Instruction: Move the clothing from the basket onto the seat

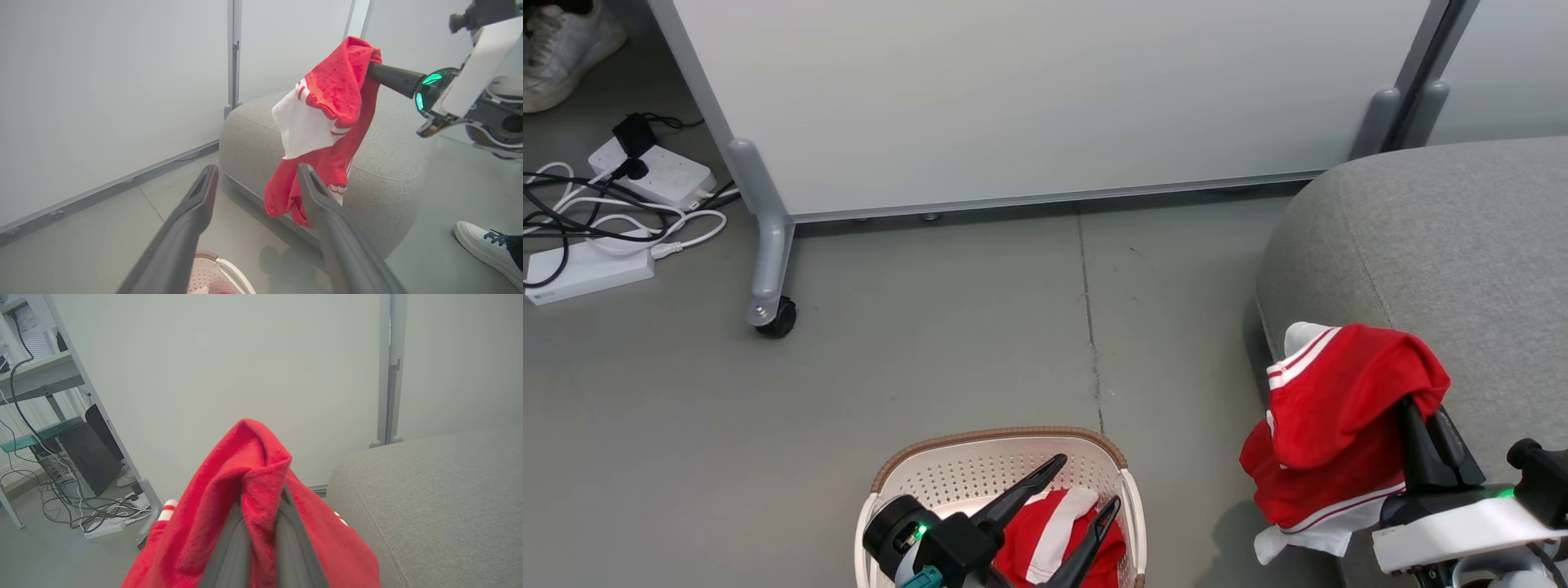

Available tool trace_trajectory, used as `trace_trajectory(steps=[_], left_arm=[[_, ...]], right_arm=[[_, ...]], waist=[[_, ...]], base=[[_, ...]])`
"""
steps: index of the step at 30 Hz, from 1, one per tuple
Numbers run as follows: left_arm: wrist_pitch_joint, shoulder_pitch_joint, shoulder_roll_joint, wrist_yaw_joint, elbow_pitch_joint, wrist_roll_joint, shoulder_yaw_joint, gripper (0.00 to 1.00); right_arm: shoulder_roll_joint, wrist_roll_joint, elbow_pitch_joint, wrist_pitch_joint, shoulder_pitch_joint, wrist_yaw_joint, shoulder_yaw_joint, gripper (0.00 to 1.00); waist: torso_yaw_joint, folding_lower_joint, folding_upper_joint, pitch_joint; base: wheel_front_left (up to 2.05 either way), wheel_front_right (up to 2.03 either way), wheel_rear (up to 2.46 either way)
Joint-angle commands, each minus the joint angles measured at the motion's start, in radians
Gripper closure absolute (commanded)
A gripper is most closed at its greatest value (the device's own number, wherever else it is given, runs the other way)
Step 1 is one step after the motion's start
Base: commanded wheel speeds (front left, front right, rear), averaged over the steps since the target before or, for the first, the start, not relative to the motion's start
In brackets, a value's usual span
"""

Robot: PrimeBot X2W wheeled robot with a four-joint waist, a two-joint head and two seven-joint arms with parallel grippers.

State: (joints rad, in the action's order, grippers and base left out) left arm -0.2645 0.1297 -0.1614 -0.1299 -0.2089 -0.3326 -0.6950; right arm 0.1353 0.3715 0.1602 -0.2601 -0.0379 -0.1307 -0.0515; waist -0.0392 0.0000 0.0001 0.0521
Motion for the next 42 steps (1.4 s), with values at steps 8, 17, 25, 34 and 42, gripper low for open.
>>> trace_trajectory(steps=[8, 17, 25, 34, 42], left_arm=[[-0.001, 0.007, -0.001, -0.001, 0.004, 0.014, -0.006, 0.00], [-0.001, 0.028, -0.002, -0.001, 0.008, 0.017, -0.014, 0.00], [-0.001, 0.046, -0.008, -0.001, 0.014, 0.023, -0.019, 0.00], [-0.001, 0.059, -0.016, -0.001, 0.011, 0.023, -0.021, 0.00], [-0.001, 0.071, -0.032, -0.001, 0.004, 0.036, -0.041, 0.00]], right_arm=[[0.016, -0.011, -0.008, -0.006, -0.015, 0.000, 0.003, 1.00], [0.011, -0.021, -0.025, -0.006, -0.027, 0.000, 0.004, 1.00], [0.001, -0.033, -0.043, -0.006, -0.036, 0.000, 0.000, 1.00], [-0.007, -0.050, -0.043, -0.006, -0.023, 0.000, 0.007, 1.00], [-0.031, -0.053, -0.050, -0.006, -0.016, 0.000, 0.027, 1.00]], waist=[[-0.051, 0.0000, -0.0001, 0.012], [-0.153, 0.0000, -0.0001, 0.038], [-0.277, 0.0000, -0.0001, 0.069], [-0.388, 0.0000, -0.0001, 0.091], [-0.456, 0.0000, -0.0001, 0.108]], base=[[0.00, 0.00, 0.00], [0.00, 0.00, 0.00], [0.00, 0.00, 0.00], [0.00, 0.00, 0.00], [0.00, 0.00, 0.00]])
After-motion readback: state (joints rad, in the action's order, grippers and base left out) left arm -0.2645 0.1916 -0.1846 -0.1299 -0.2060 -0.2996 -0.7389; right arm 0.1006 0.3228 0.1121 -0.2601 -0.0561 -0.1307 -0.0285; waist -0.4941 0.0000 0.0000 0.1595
